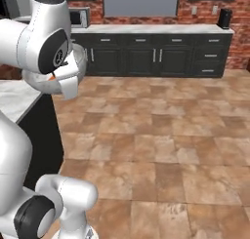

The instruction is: Pick the carrot from the sink and place it in the bowl. Then pick the bowl and place it in the microwave. Then close the microwave door and press the start button.

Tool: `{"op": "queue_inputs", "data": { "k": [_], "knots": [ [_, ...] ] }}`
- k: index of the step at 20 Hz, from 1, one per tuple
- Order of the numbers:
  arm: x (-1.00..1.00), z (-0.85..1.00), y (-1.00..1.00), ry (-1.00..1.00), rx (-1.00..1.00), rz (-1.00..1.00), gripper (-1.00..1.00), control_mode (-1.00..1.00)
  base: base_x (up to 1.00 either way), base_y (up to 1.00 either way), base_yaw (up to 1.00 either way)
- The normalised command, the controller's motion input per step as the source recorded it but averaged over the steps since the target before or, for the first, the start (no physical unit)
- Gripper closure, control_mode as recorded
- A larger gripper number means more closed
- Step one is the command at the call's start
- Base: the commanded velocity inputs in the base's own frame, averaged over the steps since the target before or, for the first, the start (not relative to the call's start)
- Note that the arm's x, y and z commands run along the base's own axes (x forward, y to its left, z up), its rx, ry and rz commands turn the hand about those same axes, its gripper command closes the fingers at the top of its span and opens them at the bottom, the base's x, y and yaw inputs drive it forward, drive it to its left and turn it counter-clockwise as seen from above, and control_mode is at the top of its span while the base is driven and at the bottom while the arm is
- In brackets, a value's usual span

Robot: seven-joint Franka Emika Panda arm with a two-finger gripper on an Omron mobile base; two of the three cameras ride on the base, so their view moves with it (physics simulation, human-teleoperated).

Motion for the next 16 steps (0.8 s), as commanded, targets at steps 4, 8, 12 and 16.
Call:
{"op": "queue_inputs", "data": {
  "k": [4,8,12,16],
  "knots": [
    [0.0,0.0,0.0,0.0,0.0,0.0,1.0,1.0,1.0,-0.16,0.0],
    [0.0,0.0,0.0,0.0,0.0,0.0,1.0,1.0,1.0,0.21,0.0],
    [0.0,0.0,0.0,0.0,0.0,0.0,1.0,1.0,1.0,0.24,0.0],
    [0.0,0.0,0.0,0.0,0.0,0.0,1.0,1.0,1.0,0.23,0.0]
  ]
}}
